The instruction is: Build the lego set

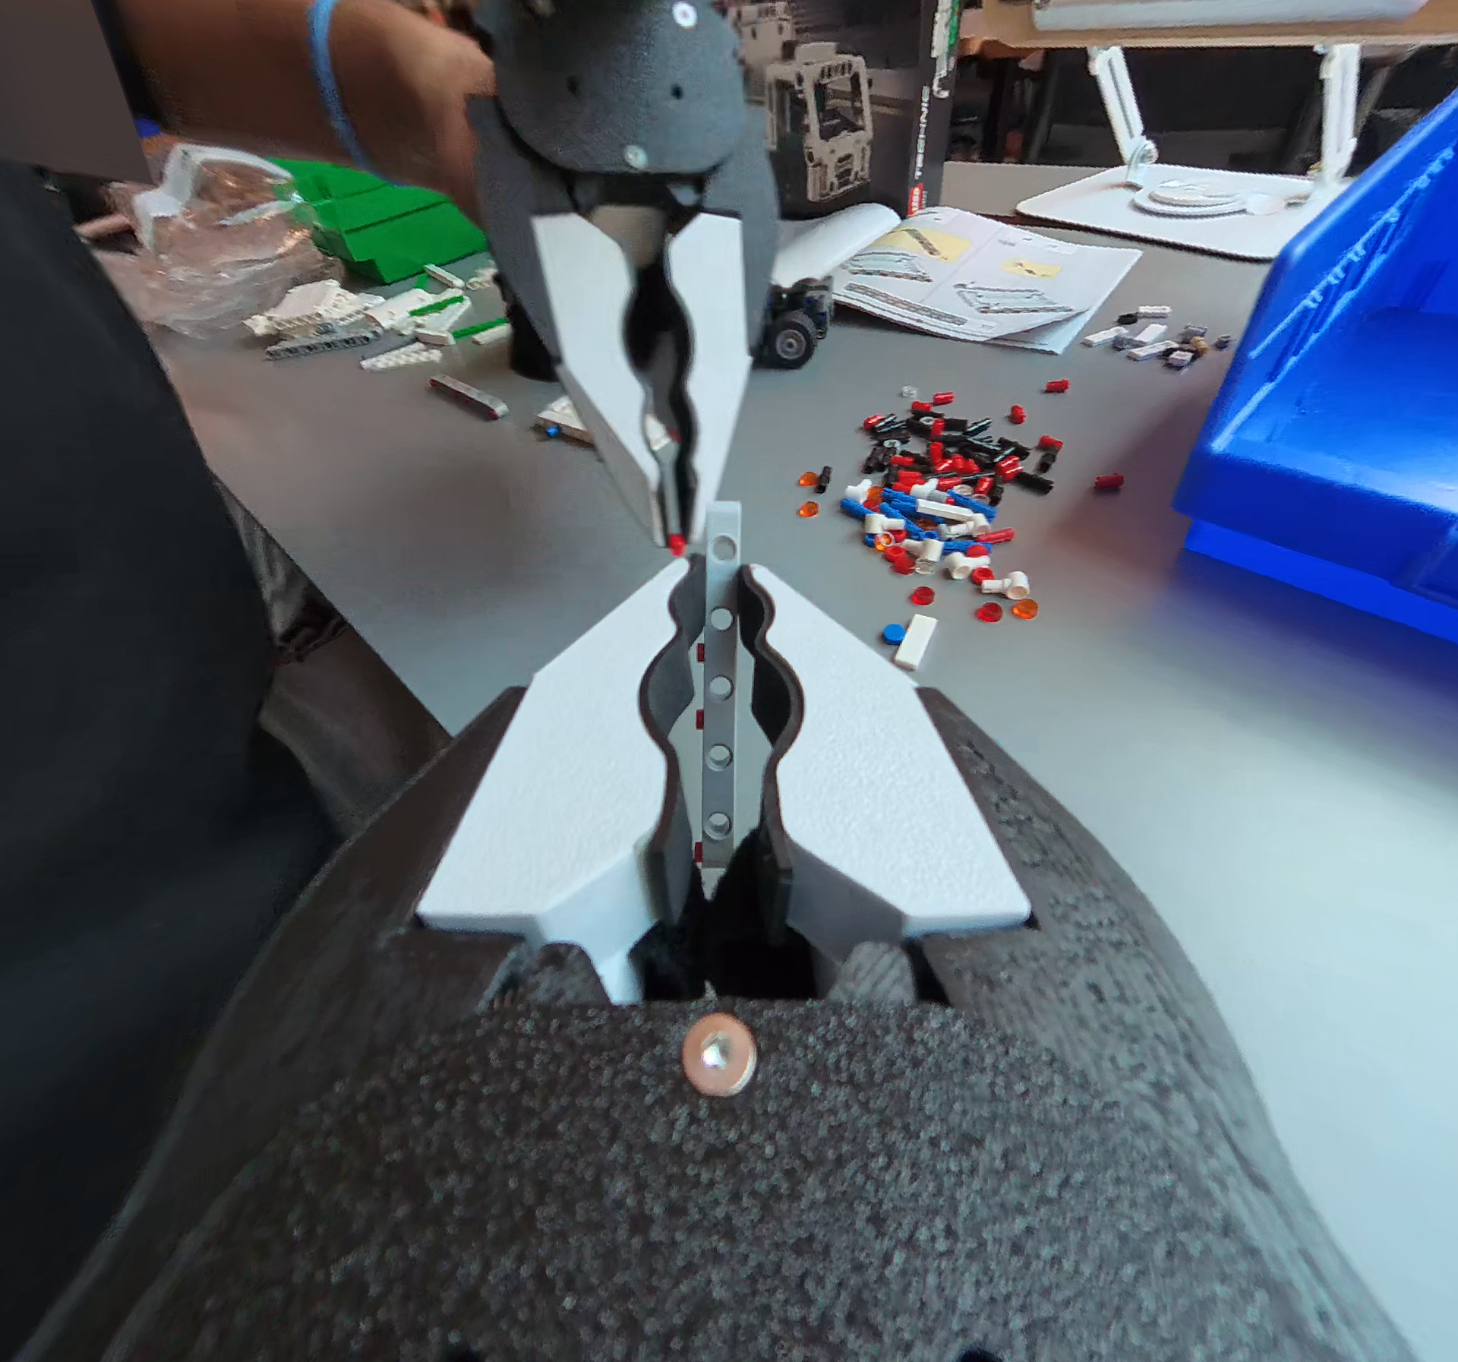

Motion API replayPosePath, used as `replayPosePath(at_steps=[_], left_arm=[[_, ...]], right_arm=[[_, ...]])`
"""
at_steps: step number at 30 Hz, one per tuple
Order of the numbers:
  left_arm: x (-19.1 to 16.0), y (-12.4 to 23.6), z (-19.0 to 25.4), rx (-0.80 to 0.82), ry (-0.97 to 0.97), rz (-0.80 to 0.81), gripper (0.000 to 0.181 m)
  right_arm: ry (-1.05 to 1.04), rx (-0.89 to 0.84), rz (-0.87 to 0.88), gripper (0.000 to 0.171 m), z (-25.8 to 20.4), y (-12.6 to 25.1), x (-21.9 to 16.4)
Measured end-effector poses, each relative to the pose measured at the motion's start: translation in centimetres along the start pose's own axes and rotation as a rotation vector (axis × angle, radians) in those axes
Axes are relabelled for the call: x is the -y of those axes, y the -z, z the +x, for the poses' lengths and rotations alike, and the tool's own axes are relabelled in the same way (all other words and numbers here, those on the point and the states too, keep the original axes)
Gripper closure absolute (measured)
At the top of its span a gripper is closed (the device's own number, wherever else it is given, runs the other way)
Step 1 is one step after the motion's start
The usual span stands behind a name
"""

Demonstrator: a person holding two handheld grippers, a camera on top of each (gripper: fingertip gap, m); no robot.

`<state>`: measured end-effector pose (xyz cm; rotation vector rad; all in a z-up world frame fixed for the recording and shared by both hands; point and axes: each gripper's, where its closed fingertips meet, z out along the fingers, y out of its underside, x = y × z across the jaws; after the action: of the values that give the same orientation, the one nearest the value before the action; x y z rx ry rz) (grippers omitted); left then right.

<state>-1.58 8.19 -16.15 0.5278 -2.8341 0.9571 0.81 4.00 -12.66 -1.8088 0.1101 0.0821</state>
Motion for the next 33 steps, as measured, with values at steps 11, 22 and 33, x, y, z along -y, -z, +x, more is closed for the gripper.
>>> replayPosePath(at_steps=[11,22,33], left_arm=[[0.1,2.6,1.0,0.094,0.567,0.742,0.178],[-3.2,3.6,1.7,0.098,0.715,0.813,0.178],[-3.7,2.9,1.7,0.077,0.748,0.77,0.178]], right_arm=[[0.467,-0.181,-0.178,0.165,-1.7,-6.3,0.3],[0.597,-0.159,-0.236,0.165,-3.5,-9.0,-1.3],[0.53,-0.118,-0.277,0.165,-3.9,-9.1,-1.6]])
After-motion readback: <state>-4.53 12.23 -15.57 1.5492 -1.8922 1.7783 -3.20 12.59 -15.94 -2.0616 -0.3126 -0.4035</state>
